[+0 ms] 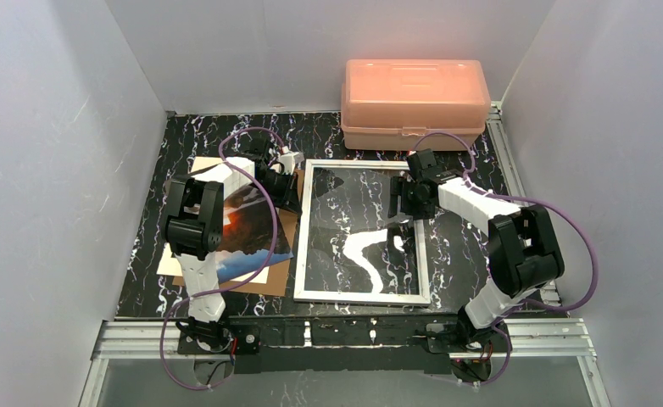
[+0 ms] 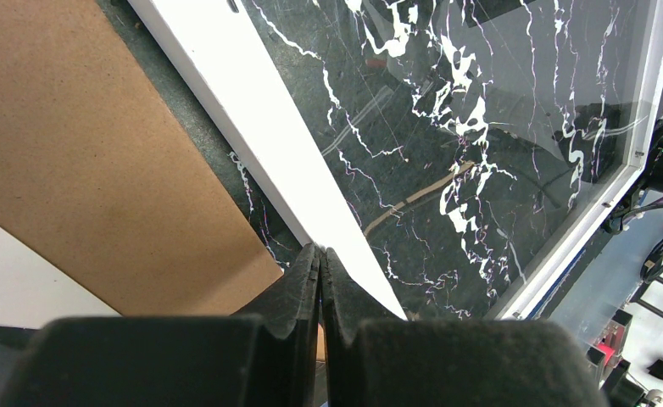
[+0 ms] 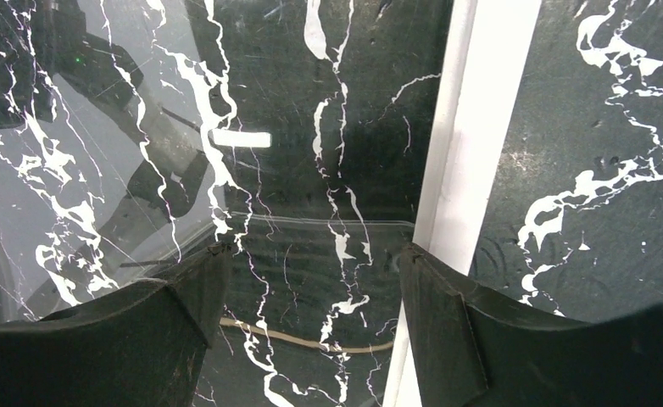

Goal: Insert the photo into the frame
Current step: Adjust the photo frame item on the photo frame.

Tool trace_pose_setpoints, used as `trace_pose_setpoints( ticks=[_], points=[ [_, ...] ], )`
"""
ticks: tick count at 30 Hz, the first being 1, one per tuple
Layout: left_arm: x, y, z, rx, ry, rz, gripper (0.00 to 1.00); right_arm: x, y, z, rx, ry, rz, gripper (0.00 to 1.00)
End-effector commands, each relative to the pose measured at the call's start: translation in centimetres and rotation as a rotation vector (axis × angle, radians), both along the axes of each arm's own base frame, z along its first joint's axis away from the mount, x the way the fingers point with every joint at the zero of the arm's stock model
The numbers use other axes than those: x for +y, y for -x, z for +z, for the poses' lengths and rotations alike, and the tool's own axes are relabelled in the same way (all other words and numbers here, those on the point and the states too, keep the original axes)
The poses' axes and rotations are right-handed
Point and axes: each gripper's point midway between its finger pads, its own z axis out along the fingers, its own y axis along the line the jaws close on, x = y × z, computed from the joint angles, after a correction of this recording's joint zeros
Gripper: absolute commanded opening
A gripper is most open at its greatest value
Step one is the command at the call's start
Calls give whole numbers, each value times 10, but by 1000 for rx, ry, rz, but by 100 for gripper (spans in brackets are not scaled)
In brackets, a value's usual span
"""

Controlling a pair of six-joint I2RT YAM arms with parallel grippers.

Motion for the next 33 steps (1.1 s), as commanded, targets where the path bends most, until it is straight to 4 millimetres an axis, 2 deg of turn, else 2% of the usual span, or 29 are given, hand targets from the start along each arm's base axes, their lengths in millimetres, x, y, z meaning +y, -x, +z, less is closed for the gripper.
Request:
trace_pose_setpoints(
  ticks=[1, 20, 33],
  points=[
    [0, 4, -1, 39, 10, -3, 0, 4, 0, -6, 15, 12, 11, 80],
    [1, 6, -2, 45, 8, -5, 0, -4, -6, -5, -7, 71, -4, 81],
    [2, 8, -3, 51, 6, -6, 0, 5, -2, -15, 25, 33, 12, 82]
  ],
)
